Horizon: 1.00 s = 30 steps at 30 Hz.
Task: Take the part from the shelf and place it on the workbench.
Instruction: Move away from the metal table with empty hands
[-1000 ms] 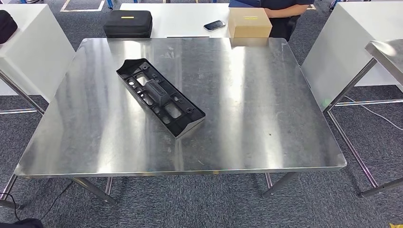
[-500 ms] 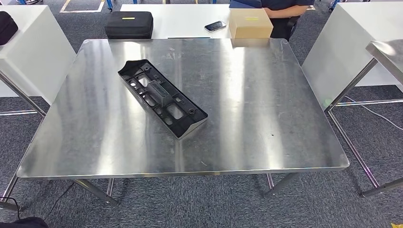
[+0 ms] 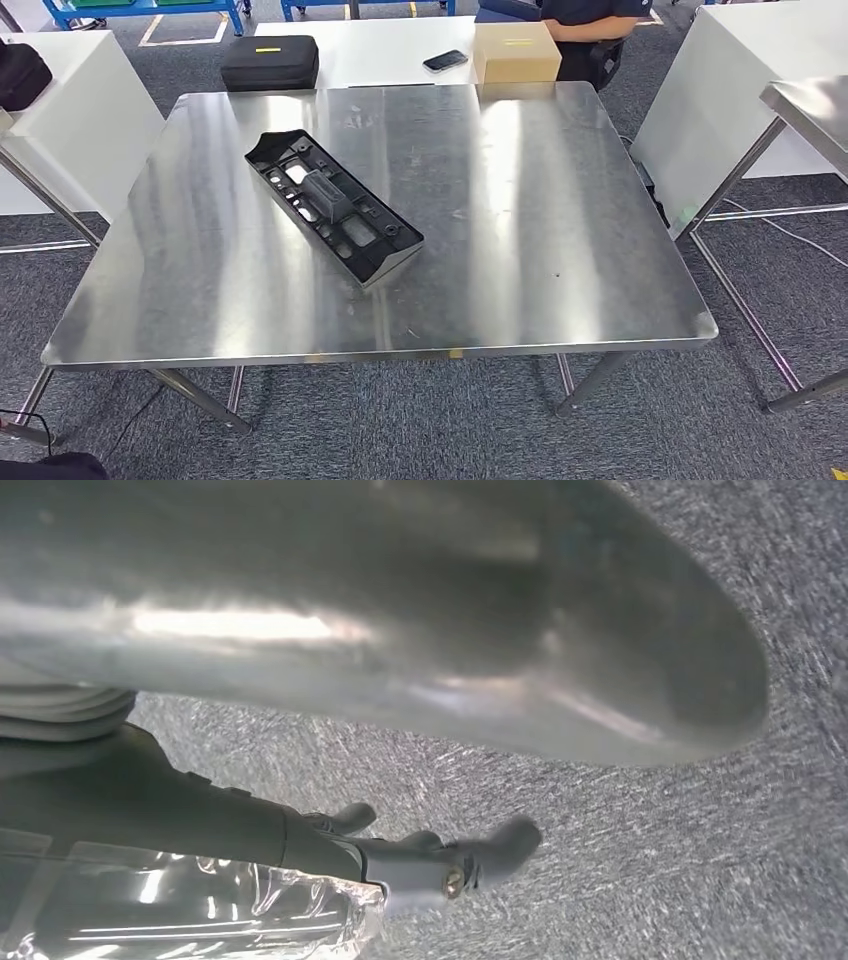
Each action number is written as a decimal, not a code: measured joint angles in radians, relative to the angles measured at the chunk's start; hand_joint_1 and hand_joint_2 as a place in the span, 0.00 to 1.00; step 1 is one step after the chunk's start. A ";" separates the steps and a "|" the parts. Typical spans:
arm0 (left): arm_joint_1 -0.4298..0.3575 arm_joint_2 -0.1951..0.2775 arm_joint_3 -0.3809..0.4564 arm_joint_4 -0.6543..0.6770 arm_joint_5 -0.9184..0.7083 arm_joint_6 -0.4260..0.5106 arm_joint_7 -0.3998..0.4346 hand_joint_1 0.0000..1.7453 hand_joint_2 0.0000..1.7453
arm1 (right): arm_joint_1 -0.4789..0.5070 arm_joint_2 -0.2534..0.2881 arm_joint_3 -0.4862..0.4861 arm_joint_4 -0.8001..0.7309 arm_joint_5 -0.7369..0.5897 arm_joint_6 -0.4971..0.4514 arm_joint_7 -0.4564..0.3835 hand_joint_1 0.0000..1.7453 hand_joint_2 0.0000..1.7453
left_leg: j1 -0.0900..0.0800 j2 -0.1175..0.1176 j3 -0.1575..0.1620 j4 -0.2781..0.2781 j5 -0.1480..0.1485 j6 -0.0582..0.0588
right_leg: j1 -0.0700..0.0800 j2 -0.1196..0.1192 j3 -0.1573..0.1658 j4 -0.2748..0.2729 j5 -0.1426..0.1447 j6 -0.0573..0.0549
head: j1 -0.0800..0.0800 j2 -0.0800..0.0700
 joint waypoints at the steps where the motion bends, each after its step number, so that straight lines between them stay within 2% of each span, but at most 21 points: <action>1: 0.001 0.001 0.000 0.000 0.000 0.000 0.000 0.00 0.00 | 0.000 0.001 0.000 0.001 0.001 0.000 -0.001 0.00 0.00 | 0.003 0.001 -0.013 0.031 -0.030 -0.006 | -0.004 -0.002 -0.005 -0.001 0.006 -0.010 | -0.002 0.000; 3: 0.002 0.001 0.000 0.000 0.000 0.000 0.002 0.00 0.00 | 0.001 0.002 0.000 0.001 0.004 0.003 -0.006 0.00 0.00 | 0.009 0.002 -0.052 0.142 -0.117 -0.017 | -0.003 -0.006 -0.018 -0.001 0.015 -0.023 | -0.007 0.000; 4: 0.002 0.000 0.000 0.000 0.000 0.000 0.005 0.00 0.00 | 0.001 0.003 0.000 0.001 0.005 0.006 -0.011 0.00 0.00 | 0.012 0.002 -0.071 0.206 -0.154 -0.022 | -0.001 -0.007 -0.025 0.000 0.019 -0.025 | -0.007 0.000; 5: 0.002 0.000 0.000 0.000 0.000 0.000 0.009 0.00 0.00 | 0.001 0.003 0.000 0.001 0.007 0.010 -0.017 0.00 0.00 | 0.015 0.002 -0.081 0.253 -0.177 -0.025 | 0.000 -0.009 -0.031 0.001 0.023 -0.024 | -0.007 0.000; 6: 0.002 0.000 0.000 0.000 0.000 0.000 0.012 0.00 0.00 | 0.001 0.003 0.000 0.001 0.008 0.014 -0.023 0.00 0.00 | 0.018 0.003 -0.077 0.273 -0.181 -0.028 | 0.000 -0.010 -0.035 0.004 0.026 -0.023 | -0.008 0.000; 7: 0.002 0.000 0.000 0.000 0.000 0.001 0.014 0.00 0.00 | 0.001 0.003 0.000 0.001 0.009 0.017 -0.028 0.00 0.00 | 0.021 0.004 -0.053 0.250 -0.165 -0.030 | 0.000 -0.010 -0.039 0.007 0.028 -0.021 | -0.008 0.000; 10: 0.001 0.000 0.000 -0.002 -0.003 0.002 0.016 0.00 0.00 | -0.001 0.003 0.000 0.001 0.009 0.020 -0.046 0.00 0.00 | 0.027 0.005 0.078 0.057 -0.094 -0.031 | 0.002 -0.010 -0.050 0.024 0.032 -0.014 | -0.008 0.000; 11: 0.000 0.000 0.000 -0.004 -0.006 0.002 0.018 0.00 0.00 | -0.004 0.003 0.000 0.001 0.008 0.020 -0.052 0.00 0.00 | 0.027 0.004 0.103 0.014 -0.086 -0.029 | 0.005 -0.010 -0.055 0.028 0.034 -0.009 | -0.008 0.000; 12: 0.000 0.000 0.000 -0.005 -0.009 0.003 0.021 0.00 0.00 | -0.006 0.003 -0.001 0.000 0.007 0.019 -0.057 0.00 0.00 | 0.024 0.003 0.113 -0.007 -0.086 -0.026 | 0.007 -0.010 -0.059 0.031 0.038 -0.004 | -0.008 0.000; 14: -0.001 0.000 0.000 -0.006 -0.014 0.005 0.028 0.00 0.00 | -0.011 0.002 -0.002 0.000 0.006 0.018 -0.062 0.00 0.00 | 0.022 0.004 0.106 -0.015 -0.080 -0.012 | 0.008 -0.010 -0.064 0.032 0.045 0.011 | -0.008 0.000; 16: -0.001 0.000 0.001 -0.007 -0.016 0.009 0.033 0.00 0.00 | -0.012 0.001 -0.003 0.000 0.006 0.018 -0.064 0.00 0.00 | 0.023 0.008 0.096 -0.023 -0.066 0.011 | 0.007 -0.007 -0.084 0.062 0.021 0.015 | -0.005 0.000; 17: -0.001 0.000 0.001 -0.008 -0.016 0.011 0.034 0.00 0.00 | -0.012 0.001 -0.004 0.000 0.007 0.017 -0.065 0.00 0.00 | 0.023 0.010 0.089 -0.026 -0.058 0.021 | 0.007 -0.006 -0.104 0.106 -0.009 0.010 | -0.003 0.000; 19: -0.001 0.000 0.001 -0.011 -0.016 0.015 0.041 0.00 0.00 | -0.012 0.002 -0.005 0.000 0.010 0.017 -0.065 0.00 0.00 | 0.019 0.011 0.071 -0.025 -0.044 0.030 | 0.005 -0.005 -0.155 0.239 -0.079 0.001 | 0.002 0.000; 20: -0.001 0.000 0.001 -0.011 -0.016 0.016 0.045 0.00 0.00 | -0.012 0.002 -0.005 0.000 0.012 0.017 -0.064 0.00 0.00 | 0.018 0.012 0.062 -0.025 -0.037 0.030 | 0.005 -0.005 -0.170 0.293 -0.100 0.003 | 0.002 0.000; 21: 0.000 0.000 0.001 -0.012 -0.016 0.018 0.049 0.00 0.00 | -0.012 0.002 -0.005 0.000 0.015 0.017 -0.064 0.00 0.00 | 0.017 0.012 0.055 -0.024 -0.031 0.030 | 0.004 -0.005 -0.169 0.316 -0.106 0.009 | 0.002 0.000; 22: 0.000 -0.001 0.002 -0.012 -0.016 0.020 0.051 0.00 0.00 | -0.012 0.002 -0.005 0.000 0.018 0.017 -0.063 0.00 0.00 | 0.017 0.012 0.048 -0.024 -0.026 0.028 | 0.004 -0.005 -0.147 0.295 -0.096 0.019 | 0.003 0.000; 24: 0.000 -0.002 0.004 -0.014 -0.016 0.026 0.051 0.00 0.00 | -0.015 0.001 -0.005 -0.001 0.025 0.017 -0.063 0.00 0.00 | 0.017 0.012 0.041 -0.023 -0.016 0.022 | 0.001 -0.005 -0.050 0.150 -0.055 0.035 | 0.004 0.000; 25: 0.000 -0.002 0.005 -0.015 -0.016 0.029 0.051 0.00 0.00 | -0.017 0.001 -0.005 -0.001 0.027 0.016 -0.063 0.00 0.00 | 0.016 0.011 0.037 -0.022 -0.012 0.017 | 0.002 -0.003 -0.003 0.076 -0.037 0.035 | 0.004 0.000; 26: 0.000 -0.003 0.005 -0.015 -0.016 0.031 0.051 0.00 0.00 | -0.019 0.001 -0.005 -0.002 0.029 0.016 -0.063 0.00 0.00 | 0.014 0.011 0.035 -0.021 -0.007 0.011 | 0.004 -0.002 0.026 0.024 -0.026 0.033 | 0.003 0.000; 28: -0.001 -0.003 0.005 -0.017 -0.016 0.033 0.051 0.00 0.00 | -0.021 0.001 -0.005 -0.002 0.030 0.016 -0.062 0.00 0.00 | 0.010 0.010 0.030 -0.017 0.001 0.000 | 0.010 0.001 0.032 0.000 -0.019 0.022 | 0.001 0.000; 30: 0.000 -0.003 0.006 -0.020 -0.016 0.035 0.052 0.00 0.00 | -0.022 0.001 -0.005 -0.002 0.032 0.015 -0.061 0.00 0.00 | 0.012 0.008 0.023 -0.008 -0.004 -0.011 | 0.003 0.000 0.019 0.000 -0.013 0.008 | -0.002 0.000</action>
